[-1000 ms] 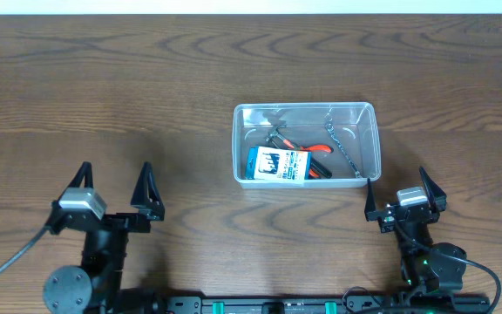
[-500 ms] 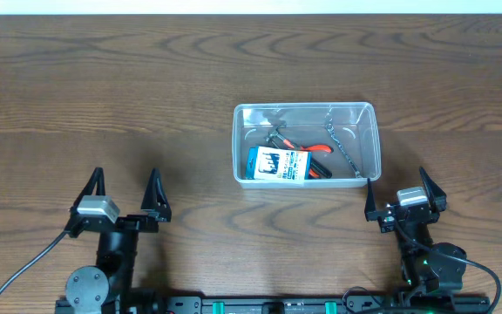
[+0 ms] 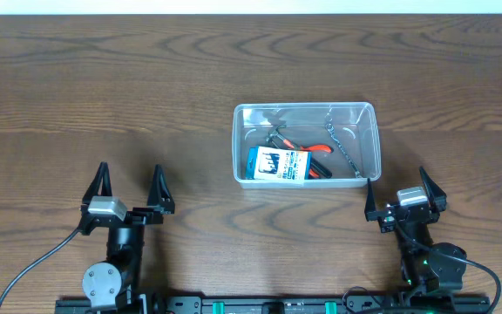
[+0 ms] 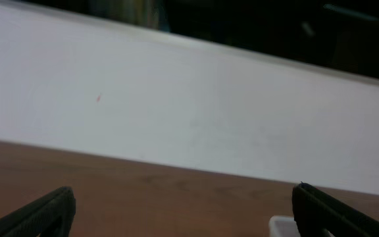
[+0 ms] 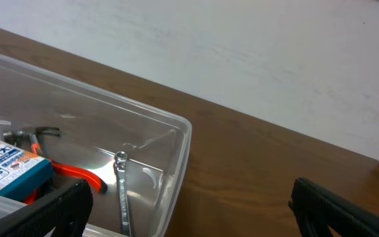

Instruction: Pack container

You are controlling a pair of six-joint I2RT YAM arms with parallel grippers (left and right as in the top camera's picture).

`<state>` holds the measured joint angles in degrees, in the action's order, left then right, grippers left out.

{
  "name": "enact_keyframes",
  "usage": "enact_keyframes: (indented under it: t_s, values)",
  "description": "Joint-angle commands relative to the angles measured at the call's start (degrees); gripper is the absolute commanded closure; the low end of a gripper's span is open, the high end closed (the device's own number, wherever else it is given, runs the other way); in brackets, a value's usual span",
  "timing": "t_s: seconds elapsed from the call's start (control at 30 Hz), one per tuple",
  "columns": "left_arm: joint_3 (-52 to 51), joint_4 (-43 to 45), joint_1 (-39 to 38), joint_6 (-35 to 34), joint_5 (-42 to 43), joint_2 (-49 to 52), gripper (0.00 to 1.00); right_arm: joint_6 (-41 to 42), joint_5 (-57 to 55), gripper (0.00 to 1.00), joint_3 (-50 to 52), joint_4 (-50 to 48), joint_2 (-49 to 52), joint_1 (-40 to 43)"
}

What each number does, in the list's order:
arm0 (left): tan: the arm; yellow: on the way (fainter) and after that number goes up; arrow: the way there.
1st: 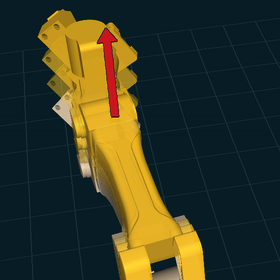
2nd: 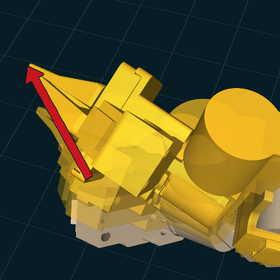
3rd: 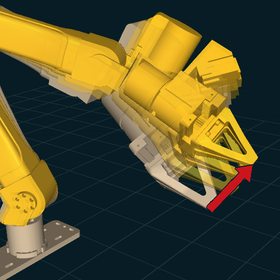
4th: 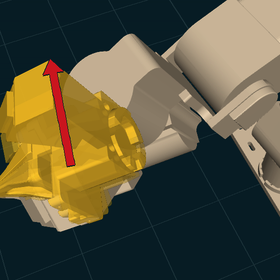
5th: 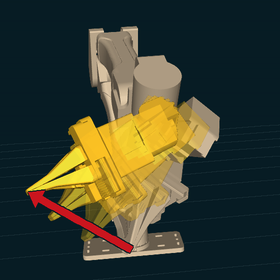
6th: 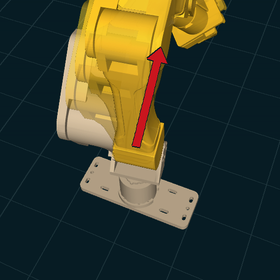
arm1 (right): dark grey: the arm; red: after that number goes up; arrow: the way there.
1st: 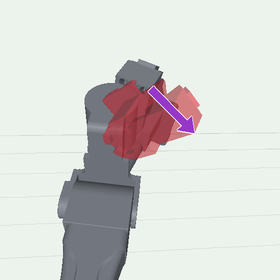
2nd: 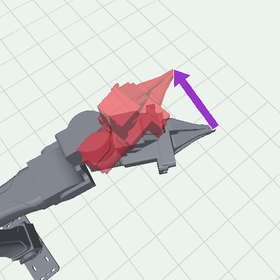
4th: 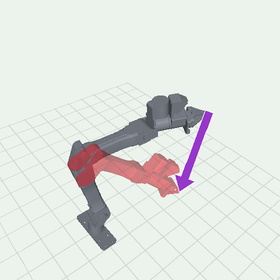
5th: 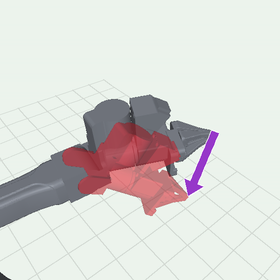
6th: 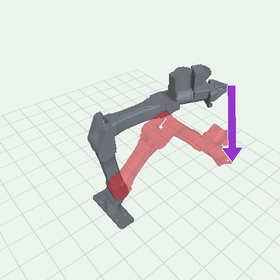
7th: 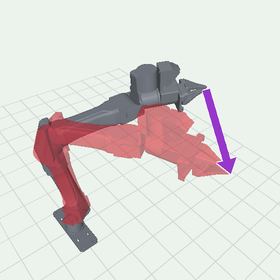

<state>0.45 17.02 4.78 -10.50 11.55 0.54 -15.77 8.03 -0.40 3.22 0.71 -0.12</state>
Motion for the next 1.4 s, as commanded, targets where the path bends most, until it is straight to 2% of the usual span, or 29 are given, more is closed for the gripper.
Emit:
enact_keyframes:
  t_s: [0.0, 0.17, 0.43, 1.37]
  values:
    - [-0.22, -1.11, -0.09, 0.33, -2.99, -0.42, 0.02, 0.76, -0.31, 0.01, 0.09, 0.26, -0.39, -0.28]
    - [-0.22, -5.73, -0.11, 0.31, -3.02, -0.42, 0.02, 0.74, -0.31, 0.01, 0.09, 0.26, -0.39, -0.28]
    - [-0.22, -20.13, -1.81, 0.31, -3.06, -0.42, 0.02, 0.74, -0.31, 0.01, 0.09, 0.26, -0.39, -0.28]
    - [-0.22, -20.39, -2.08, 0.31, -3.21, -0.31, 0.02, 0.74, -0.31, 0.01, 0.09, 0.26, -0.39, -0.28]
